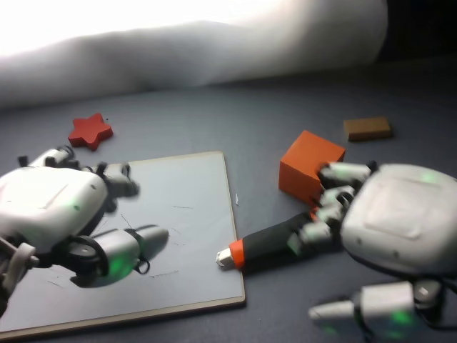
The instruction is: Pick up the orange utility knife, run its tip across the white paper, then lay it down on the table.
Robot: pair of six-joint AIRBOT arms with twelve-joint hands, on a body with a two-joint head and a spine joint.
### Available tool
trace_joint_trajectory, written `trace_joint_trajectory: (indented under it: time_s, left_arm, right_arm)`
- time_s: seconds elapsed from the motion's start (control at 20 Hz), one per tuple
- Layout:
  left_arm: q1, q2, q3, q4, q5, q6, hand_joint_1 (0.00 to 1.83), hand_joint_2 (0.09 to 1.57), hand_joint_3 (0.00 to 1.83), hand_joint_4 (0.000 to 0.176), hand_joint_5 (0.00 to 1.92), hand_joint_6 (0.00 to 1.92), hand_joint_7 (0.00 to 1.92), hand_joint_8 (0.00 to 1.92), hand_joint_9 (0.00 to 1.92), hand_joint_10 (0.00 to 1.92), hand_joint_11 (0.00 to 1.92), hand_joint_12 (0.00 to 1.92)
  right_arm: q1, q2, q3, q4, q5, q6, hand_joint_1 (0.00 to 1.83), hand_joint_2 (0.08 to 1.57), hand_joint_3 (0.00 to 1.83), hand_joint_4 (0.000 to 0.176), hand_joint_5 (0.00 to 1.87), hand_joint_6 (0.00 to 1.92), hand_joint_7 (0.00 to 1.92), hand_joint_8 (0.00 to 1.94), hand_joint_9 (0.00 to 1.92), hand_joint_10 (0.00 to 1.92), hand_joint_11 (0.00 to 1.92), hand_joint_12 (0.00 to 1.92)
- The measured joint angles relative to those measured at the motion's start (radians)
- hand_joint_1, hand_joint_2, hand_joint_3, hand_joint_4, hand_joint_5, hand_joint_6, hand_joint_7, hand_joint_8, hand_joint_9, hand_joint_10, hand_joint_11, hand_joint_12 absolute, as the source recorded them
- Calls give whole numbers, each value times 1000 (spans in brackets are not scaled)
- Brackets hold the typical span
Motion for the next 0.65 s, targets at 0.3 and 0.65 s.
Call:
trace_joint_trajectory:
  time_s: [0.3,0.65]
  left_arm:
    - [-72,-23,-19,6,13,23,298,1429,30,0,1052,1813,1216,1802,1242,1920,1232,1921]
    - [-80,-37,-44,32,21,16,580,1477,5,0,1050,1921,1248,1921,1343,1921,1355,1921]
  right_arm:
    - [-19,113,-73,2,-24,10,35,1499,31,0,1165,1887,1331,1922,1402,1921,1431,1921]
    - [-20,166,-84,62,21,13,384,1551,11,176,1174,1921,1265,1941,1336,1921,1396,1921]
